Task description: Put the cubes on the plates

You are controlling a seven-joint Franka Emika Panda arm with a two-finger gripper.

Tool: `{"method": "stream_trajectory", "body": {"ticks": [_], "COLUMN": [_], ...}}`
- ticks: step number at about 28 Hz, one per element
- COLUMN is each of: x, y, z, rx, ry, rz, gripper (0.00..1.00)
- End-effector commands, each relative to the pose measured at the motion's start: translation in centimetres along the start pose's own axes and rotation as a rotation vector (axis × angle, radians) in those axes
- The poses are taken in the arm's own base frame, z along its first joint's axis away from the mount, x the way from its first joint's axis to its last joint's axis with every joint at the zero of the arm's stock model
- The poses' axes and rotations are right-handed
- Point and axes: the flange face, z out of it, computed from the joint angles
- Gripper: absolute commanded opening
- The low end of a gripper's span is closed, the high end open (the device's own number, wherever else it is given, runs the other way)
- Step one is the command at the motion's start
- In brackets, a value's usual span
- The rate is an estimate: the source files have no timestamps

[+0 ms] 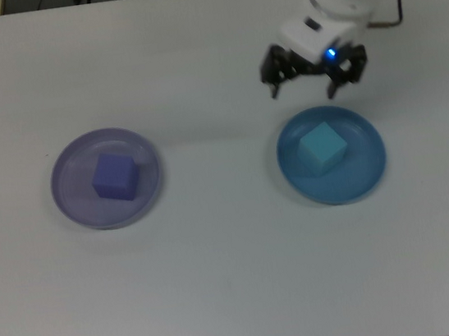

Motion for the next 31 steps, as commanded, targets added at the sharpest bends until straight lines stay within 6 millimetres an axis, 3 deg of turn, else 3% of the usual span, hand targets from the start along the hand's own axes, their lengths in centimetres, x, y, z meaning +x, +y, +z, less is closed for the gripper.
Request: {"method": "stream_trajectory", "body": {"ticks": [1,6,7,10,16,17,23,31], "x": [-1.5,-2.6,-2.8,-2.8,-3.4,-3.3,-2.6,-2.1], "y": [5.3,10.4,12.7,16.3,20.6,22.1,23.6,23.8], "z": [-3.3,-5.8,-6.6,-7.8,-9.0,-9.2,-9.5,-9.8], "rx": [-0.059,-0.058,-0.009,0.072,0.098,0.108,0.117,0.118], "ry": [-0.042,-0.096,-0.114,-0.122,-0.090,-0.084,-0.022,0.007], "rz": [0.059,0.033,0.012,-0.021,-0.050,-0.064,-0.102,-0.091], "gripper": [1.00,1.00,1.00,1.00,1.00,1.00,1.00,1.00]}}
